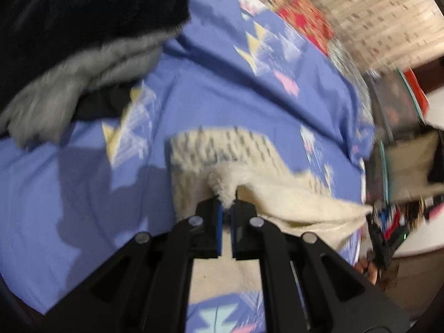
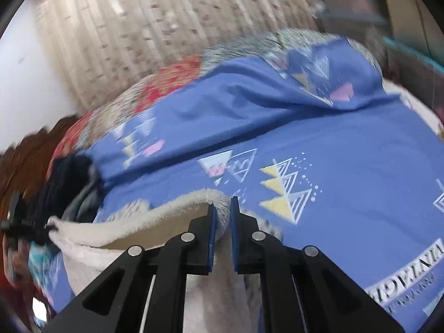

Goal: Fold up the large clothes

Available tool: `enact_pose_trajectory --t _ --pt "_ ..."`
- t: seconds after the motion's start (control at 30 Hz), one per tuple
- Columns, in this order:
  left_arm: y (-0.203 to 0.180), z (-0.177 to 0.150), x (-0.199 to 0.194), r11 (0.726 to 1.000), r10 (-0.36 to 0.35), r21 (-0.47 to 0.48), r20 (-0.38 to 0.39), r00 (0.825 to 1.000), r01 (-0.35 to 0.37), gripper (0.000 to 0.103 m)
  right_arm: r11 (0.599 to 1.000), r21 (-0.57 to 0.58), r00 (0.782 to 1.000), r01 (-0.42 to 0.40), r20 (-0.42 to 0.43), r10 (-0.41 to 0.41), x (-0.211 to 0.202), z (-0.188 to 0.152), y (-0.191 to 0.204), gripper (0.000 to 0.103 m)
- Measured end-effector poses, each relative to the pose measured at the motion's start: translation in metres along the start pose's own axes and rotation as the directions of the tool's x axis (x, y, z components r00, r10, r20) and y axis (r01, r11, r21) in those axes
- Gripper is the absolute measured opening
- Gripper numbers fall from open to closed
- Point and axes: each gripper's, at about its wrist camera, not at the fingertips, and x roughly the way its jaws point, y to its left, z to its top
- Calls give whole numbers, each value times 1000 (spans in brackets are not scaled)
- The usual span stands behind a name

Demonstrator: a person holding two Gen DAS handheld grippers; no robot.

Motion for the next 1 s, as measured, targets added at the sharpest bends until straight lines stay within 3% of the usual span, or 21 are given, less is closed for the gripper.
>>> enact_pose_trajectory --t 0.03,0.1,0.13,0.17,0.2,0.27,0.33,0.43,0.53,0.73,0.8,0.87,0.93,1.0 --pt "0 10 8 1000 14 -21 12 1000 -14 6 1000 20 1000 11 -23 -10 15 3 -3 36" --pt "2 25 32 996 76 -53 -15 997 -77 28 993 70 989 92 -125 -83 50 2 -11 47" --pt "4 28 48 990 131 -54 -42 990 -133 43 990 90 987 107 -130 -95 57 -2 -15 52" --pt "6 28 54 986 159 -52 -50 986 -161 46 990 104 988 99 -125 -86 58 -8 -17 53" --pt "9 25 59 983 176 -44 -59 983 -178 46 990 108 991 95 -109 -83 55 -15 -18 54" --pt "19 14 61 987 154 -26 -75 985 -157 46 990 86 993 108 -65 -102 41 -31 -17 70" --pt "29 3 58 989 140 -25 -75 987 -142 47 991 35 991 133 -32 -132 28 -43 -11 75" --pt "36 -12 46 995 98 -28 -46 994 -100 47 988 -46 989 148 36 -146 8 -53 7 75" --pt "28 -35 32 998 53 27 -7 999 -53 47 967 -166 976 195 127 -175 -5 -59 38 75" --pt "-7 -72 39 975 90 200 27 996 -94 47 968 -226 964 105 264 -43 -27 -65 79 75" --pt "-20 -77 53 956 129 263 22 991 -130 47 969 -246 978 28 208 25 -19 -63 87 75" --pt "-31 -77 70 945 150 295 5 989 -144 47 973 -229 998 -16 56 30 15 -59 89 75" --pt "-39 -73 84 935 175 312 9 984 -169 47 985 -163 992 -63 -115 45 56 -55 78 75" --pt "-46 -65 103 907 257 337 36 966 -254 47 998 -57 979 -4 -205 -7 93 -51 51 75"
